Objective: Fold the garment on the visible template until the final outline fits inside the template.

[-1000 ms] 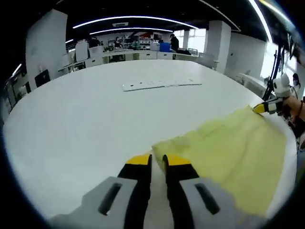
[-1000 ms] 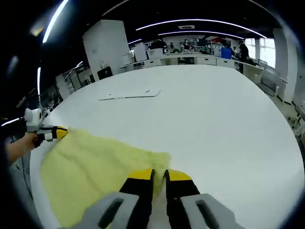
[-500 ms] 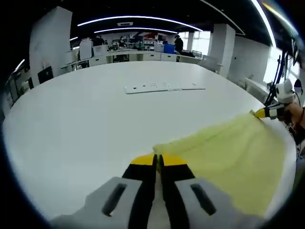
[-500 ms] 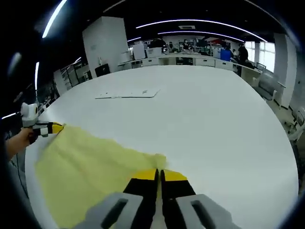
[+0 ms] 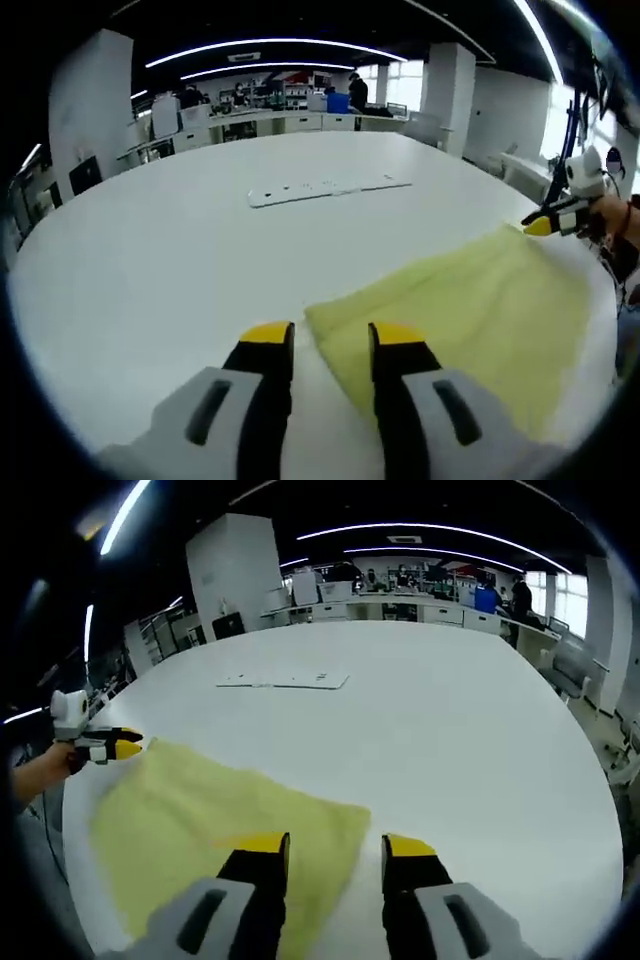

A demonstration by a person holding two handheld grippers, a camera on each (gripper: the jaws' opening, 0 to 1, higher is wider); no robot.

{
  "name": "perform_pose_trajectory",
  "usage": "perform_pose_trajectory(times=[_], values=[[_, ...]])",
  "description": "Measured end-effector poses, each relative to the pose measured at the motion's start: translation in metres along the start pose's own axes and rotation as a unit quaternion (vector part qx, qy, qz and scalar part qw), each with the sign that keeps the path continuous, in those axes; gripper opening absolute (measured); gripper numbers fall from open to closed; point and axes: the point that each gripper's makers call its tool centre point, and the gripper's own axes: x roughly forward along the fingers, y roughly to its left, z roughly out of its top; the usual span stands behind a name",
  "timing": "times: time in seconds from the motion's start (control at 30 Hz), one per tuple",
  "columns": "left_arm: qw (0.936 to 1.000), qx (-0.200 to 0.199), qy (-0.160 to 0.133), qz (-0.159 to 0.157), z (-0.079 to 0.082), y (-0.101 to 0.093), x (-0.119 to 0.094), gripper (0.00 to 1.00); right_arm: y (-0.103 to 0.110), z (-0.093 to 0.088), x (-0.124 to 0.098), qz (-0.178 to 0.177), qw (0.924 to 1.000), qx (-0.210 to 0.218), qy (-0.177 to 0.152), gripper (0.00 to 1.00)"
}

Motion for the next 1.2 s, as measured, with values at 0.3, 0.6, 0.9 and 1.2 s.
perform_pose_trajectory(times=[0.3, 0.6, 0.9, 1.2], values=[[0.9992, -0.015, -0.012, -0.035, -0.011, -0.011, -0.038, 0.48, 0.028, -0.009, -0.033, 0.041, 0.999, -0.016, 0.007, 0.62], [0.9983, -0.006, -0.014, -0.056, -0.023, -0.026, -0.074, 0.49, 0.05, -0.025, -0.066, 0.06, 0.9976, -0.031, 0.014, 0.63], [0.9972, -0.001, -0.006, -0.075, -0.043, -0.048, -0.097, 0.45, 0.066, -0.053, -0.09, 0.067, 0.9969, -0.032, 0.029, 0.61], [0.9962, 0.011, 0.024, -0.083, -0.072, -0.062, -0.106, 0.4, 0.078, -0.081, -0.106, 0.076, 0.9952, -0.035, 0.051, 0.55]])
